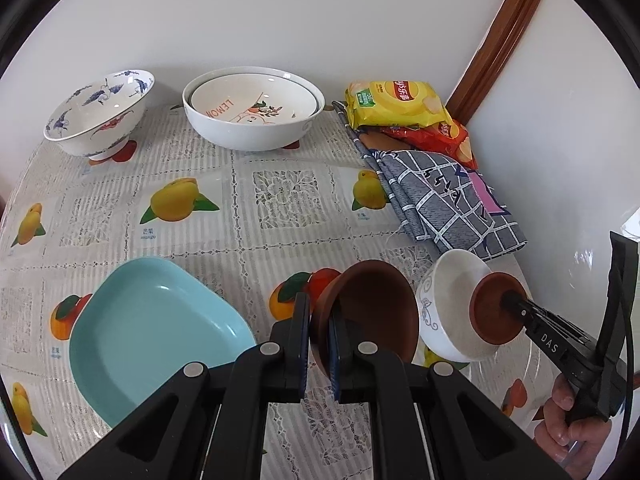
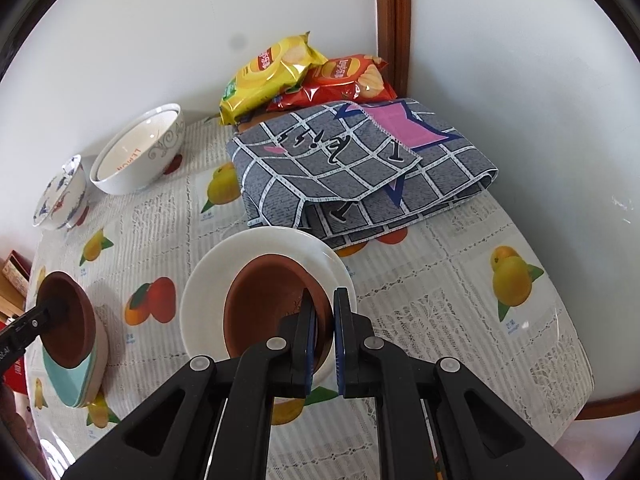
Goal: Organize plates and bowls
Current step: 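Lower the right gripper's brown bowl into the white bowl while the left gripper holds its brown bowl, then open the right gripper to release the brown bowl inside the white bowl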
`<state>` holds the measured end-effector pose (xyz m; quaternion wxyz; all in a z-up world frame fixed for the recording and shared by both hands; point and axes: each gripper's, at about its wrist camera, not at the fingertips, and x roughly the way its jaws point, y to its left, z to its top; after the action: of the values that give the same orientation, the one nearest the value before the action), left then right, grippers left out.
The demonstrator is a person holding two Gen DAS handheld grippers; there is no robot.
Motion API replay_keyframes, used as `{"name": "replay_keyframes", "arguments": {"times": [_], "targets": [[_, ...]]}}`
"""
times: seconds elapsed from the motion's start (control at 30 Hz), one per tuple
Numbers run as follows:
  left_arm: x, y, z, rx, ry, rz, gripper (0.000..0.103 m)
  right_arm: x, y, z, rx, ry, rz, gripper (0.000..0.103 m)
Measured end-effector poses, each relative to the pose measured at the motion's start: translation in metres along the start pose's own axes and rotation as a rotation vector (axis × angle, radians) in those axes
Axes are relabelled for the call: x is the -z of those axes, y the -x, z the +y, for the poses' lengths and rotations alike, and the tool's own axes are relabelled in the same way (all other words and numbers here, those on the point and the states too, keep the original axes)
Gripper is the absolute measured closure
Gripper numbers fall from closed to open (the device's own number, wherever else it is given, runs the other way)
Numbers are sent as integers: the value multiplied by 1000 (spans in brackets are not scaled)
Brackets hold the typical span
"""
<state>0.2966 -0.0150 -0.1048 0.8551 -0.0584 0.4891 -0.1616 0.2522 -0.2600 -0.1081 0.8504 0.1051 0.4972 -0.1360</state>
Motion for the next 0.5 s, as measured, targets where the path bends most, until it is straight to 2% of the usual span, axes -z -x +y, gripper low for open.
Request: {"name": "replay_keyframes", "arguments": {"times": [0.33,0.5], "targets": [[-1,-16,11,-3,36,18,95,3,-25,4,50,29,22,95],[-2,-21,11,-14,41,26,95,5,-35,9,25,46,36,94]]}}
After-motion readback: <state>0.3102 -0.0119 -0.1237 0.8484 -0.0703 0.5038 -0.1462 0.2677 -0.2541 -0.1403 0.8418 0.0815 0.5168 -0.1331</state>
